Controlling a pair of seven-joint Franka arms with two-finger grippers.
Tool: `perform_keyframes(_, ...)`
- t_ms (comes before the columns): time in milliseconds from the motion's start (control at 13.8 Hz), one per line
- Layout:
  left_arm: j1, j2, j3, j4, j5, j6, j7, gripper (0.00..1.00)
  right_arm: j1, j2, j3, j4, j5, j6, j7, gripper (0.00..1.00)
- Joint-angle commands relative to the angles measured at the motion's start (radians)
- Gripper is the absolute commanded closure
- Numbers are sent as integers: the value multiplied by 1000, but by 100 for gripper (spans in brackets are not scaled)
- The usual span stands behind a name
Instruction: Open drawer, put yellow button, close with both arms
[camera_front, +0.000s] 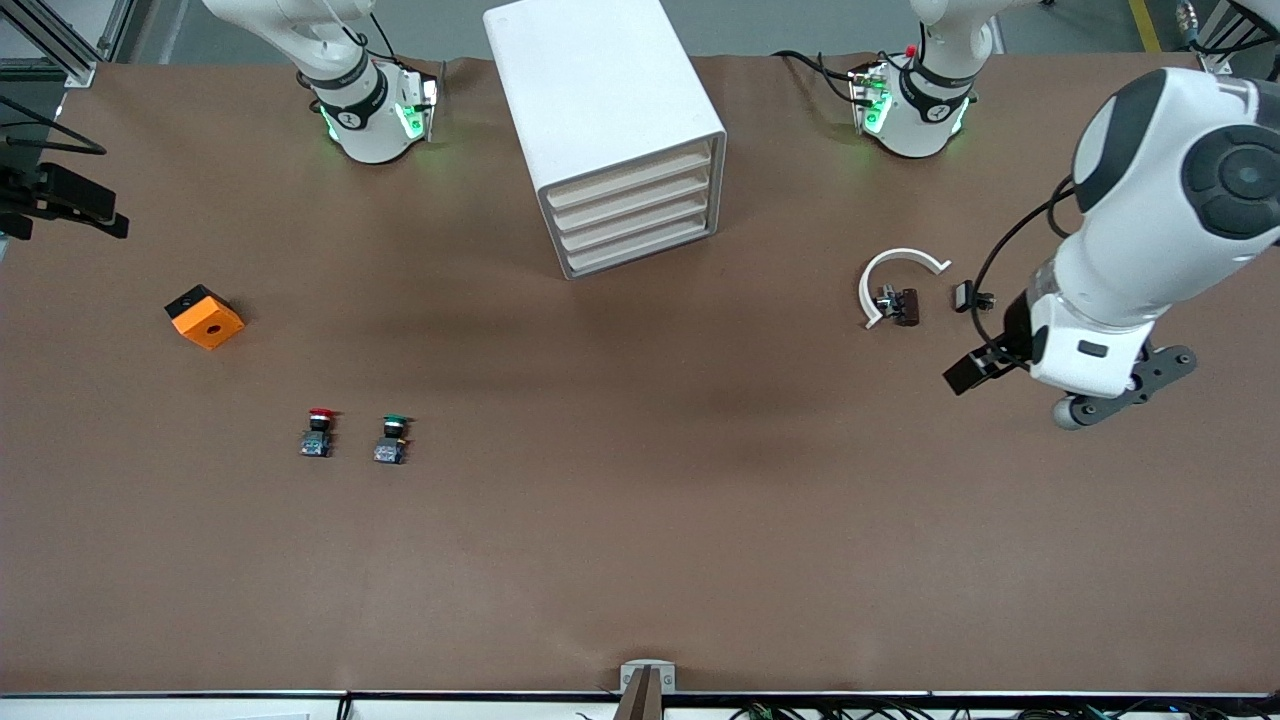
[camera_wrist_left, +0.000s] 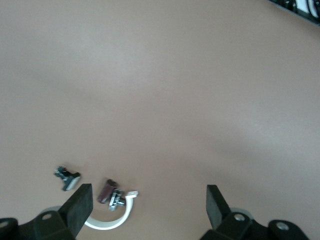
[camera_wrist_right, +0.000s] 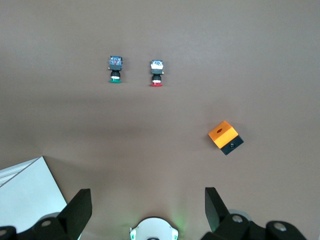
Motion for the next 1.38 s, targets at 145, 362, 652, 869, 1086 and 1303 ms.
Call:
perform_keyframes(145, 70, -85, -9, 16, -12, -96, 236, 0, -15, -211, 10, -294, 17, 165, 1, 0)
perform_keyframes(362, -11, -149, 170, 9, -110, -135, 388, 0, -14, -212, 10, -292, 17, 160, 1, 0)
perform_keyframes(652, -273, -273, 539, -68, -250, -219, 568, 0, -15, -215, 7, -292, 16, 154, -13, 0)
perform_keyframes(869, -364, -410, 637, -217, -265, -213, 639, 0, -17, -213, 4, -292, 16, 159, -10, 0)
perform_keyframes(1086, -375, -514, 639, -319, -264, -187, 642, 0, -15, -213, 4, -292, 22, 162, 16, 0)
perform_keyframes(1303, -384, -544, 613, -348, -255, -176, 640, 0, -11, -213, 10, -289, 23, 176, 62, 0)
